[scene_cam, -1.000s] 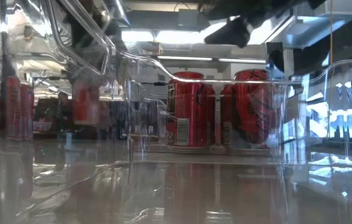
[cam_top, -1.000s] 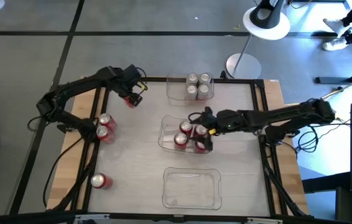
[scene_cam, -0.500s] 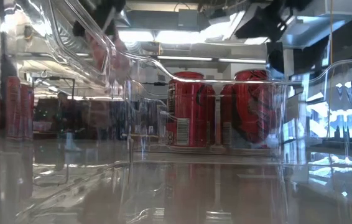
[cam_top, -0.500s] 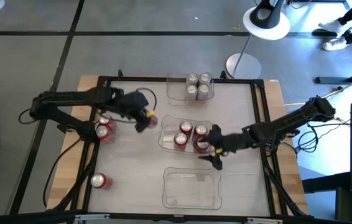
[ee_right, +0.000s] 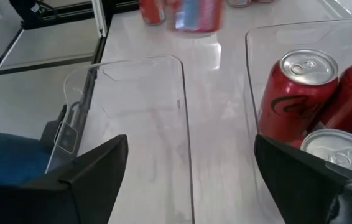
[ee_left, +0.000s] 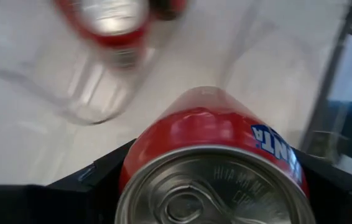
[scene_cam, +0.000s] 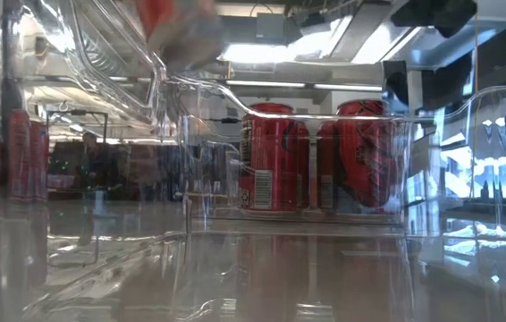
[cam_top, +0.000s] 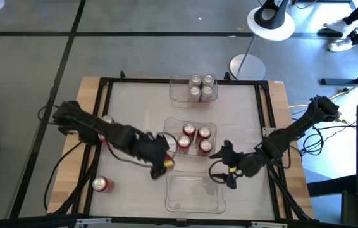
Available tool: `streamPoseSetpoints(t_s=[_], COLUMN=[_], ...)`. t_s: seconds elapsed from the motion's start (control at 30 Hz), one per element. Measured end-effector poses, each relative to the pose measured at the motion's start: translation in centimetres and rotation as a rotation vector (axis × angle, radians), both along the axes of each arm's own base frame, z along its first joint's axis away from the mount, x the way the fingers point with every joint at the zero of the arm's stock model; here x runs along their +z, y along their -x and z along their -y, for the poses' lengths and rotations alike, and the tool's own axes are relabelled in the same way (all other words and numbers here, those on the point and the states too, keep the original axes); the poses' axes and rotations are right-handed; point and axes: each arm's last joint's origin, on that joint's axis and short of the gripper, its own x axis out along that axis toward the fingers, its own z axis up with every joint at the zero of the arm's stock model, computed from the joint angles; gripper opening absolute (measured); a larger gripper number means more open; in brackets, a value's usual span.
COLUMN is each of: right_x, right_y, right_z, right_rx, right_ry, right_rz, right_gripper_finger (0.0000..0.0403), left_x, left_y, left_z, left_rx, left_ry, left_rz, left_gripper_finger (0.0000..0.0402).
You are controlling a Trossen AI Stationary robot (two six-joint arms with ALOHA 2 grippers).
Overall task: Sort soda cans
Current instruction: Put the top red soda can into the bottom transparent bin
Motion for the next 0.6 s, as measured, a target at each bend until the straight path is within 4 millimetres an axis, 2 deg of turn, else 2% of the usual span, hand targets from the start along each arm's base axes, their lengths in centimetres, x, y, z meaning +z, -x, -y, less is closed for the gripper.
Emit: streamPoseSetpoints(t_s=[0.2, 0.3, 0.43, 0.6], right_x=[-0.1, -0.1, -0.3, -0.5], right_y=[0.4, 0.4, 0.3, 0.2], right_z=[-0.4, -0.4, -0.4, -0.5], right_rx=[-0.005, -0.015, -0.017, -0.02], right_ry=[-0.007, -0.02, -0.014, -0.004], right_rz=[-0.006, -0.009, -0.018, -0.027], right_gripper_finger=[0.0349, 0.0349, 0.0349, 0.0349], left_x=[0.4, -0.6, -2.5, -4.7], left_y=[-2.8, -3.9, -5.4, -6.7], left_z=[4.3, 5.8, 7.0, 7.3], left_rx=[-0.102, -0.147, -0.187, -0.217], left_ry=[0.003, -0.011, -0.004, -0.039], left_rz=[0.036, 0.032, 0.037, -0.002], left_gripper_finger=[0.0298, 0.0298, 0.0298, 0.0298])
